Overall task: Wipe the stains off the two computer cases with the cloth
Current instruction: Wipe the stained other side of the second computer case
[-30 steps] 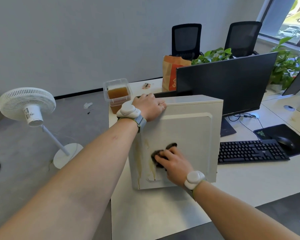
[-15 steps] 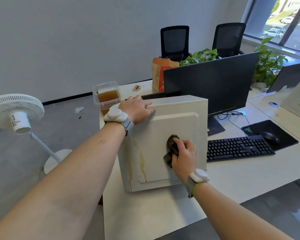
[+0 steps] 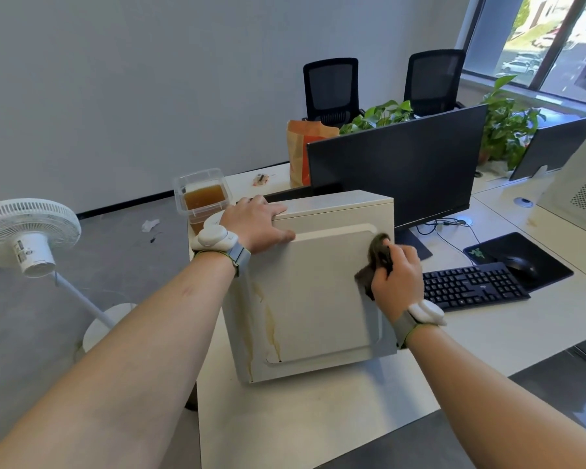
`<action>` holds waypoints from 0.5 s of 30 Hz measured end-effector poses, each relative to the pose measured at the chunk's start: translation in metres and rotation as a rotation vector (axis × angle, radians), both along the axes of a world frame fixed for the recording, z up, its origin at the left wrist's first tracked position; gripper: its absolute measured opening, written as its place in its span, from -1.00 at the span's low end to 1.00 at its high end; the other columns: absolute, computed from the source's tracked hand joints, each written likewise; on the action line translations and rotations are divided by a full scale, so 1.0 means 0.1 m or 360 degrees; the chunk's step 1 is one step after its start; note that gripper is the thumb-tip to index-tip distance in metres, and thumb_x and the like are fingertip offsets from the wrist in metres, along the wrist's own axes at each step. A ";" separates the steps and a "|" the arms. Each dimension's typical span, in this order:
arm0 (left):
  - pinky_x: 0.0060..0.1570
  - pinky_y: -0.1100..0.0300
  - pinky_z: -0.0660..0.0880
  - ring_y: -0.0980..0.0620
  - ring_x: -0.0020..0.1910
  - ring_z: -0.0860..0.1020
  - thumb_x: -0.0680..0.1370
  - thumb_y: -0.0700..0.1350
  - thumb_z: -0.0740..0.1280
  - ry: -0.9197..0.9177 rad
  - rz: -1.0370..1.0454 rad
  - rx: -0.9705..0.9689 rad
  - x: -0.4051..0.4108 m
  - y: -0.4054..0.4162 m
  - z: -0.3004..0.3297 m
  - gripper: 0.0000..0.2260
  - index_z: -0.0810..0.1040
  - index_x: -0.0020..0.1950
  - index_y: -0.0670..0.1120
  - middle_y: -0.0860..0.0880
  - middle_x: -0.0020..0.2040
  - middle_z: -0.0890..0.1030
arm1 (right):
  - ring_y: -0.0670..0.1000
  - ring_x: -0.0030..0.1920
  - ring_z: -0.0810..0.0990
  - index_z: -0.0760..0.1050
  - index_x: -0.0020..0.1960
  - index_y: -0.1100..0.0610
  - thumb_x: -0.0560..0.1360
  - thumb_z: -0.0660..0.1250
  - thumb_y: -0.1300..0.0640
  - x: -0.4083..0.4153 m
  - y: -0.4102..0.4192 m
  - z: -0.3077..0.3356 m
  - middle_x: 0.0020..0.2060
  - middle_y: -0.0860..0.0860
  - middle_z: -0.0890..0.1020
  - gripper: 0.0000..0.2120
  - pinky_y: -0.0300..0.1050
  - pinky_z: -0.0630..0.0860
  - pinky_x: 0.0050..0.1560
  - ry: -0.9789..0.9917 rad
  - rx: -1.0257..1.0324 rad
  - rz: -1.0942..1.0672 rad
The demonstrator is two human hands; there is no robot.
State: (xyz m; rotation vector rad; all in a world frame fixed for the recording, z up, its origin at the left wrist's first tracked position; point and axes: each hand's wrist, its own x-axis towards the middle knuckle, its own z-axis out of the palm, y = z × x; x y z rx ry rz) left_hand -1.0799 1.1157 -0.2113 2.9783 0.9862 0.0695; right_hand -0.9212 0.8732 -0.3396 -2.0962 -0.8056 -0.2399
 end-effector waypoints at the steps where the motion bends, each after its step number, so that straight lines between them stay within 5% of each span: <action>1: 0.22 -0.06 0.47 -0.11 0.29 0.44 0.48 0.43 0.23 -0.0006 0.0002 -0.0013 0.01 0.00 0.00 -0.36 0.39 0.52 0.25 -0.03 0.33 0.50 | 0.21 0.15 0.52 0.52 0.36 0.18 0.46 0.32 0.36 0.01 -0.07 -0.04 0.19 0.10 0.51 -0.53 0.02 0.54 0.06 0.0097 -0.0030 -0.0034; 5: 0.21 -0.05 0.47 -0.10 0.29 0.43 0.48 0.42 0.26 -0.0029 0.0008 -0.0045 0.03 0.01 0.02 -0.37 0.39 0.52 0.25 -0.02 0.32 0.50 | 0.12 0.23 0.51 0.46 0.44 0.12 0.54 0.34 0.26 0.04 -0.06 0.22 0.27 0.10 0.49 -0.53 -0.16 0.39 0.15 0.0297 0.0014 -0.0081; 9: 0.19 -0.06 0.48 -0.09 0.28 0.44 0.49 0.43 0.26 -0.0034 0.0000 -0.0017 0.04 0.01 0.01 -0.38 0.40 0.52 0.24 -0.01 0.31 0.51 | 0.09 0.27 0.46 0.43 0.48 0.10 0.55 0.33 0.28 0.09 0.19 0.58 0.31 0.07 0.49 -0.50 -0.10 0.43 0.26 0.0035 0.0235 0.0013; 12: 0.19 -0.06 0.48 -0.09 0.26 0.44 0.50 0.42 0.26 -0.0036 -0.0013 -0.0009 0.02 0.02 0.01 -0.40 0.42 0.49 0.24 -0.01 0.29 0.51 | 0.21 0.16 0.46 0.51 0.43 0.15 0.49 0.30 0.32 0.03 0.24 0.49 0.24 0.10 0.52 -0.50 0.03 0.52 0.09 -0.0115 -0.0091 0.0080; 15: 0.18 -0.05 0.49 -0.08 0.25 0.45 0.50 0.43 0.25 -0.0048 -0.0006 0.0002 0.01 0.02 0.00 -0.39 0.40 0.50 0.26 0.00 0.29 0.52 | 0.20 0.00 0.54 0.61 0.14 0.17 0.45 0.28 0.22 0.08 0.21 0.61 0.04 0.10 0.56 -0.71 0.05 0.55 -0.03 0.0188 -0.0215 -0.0066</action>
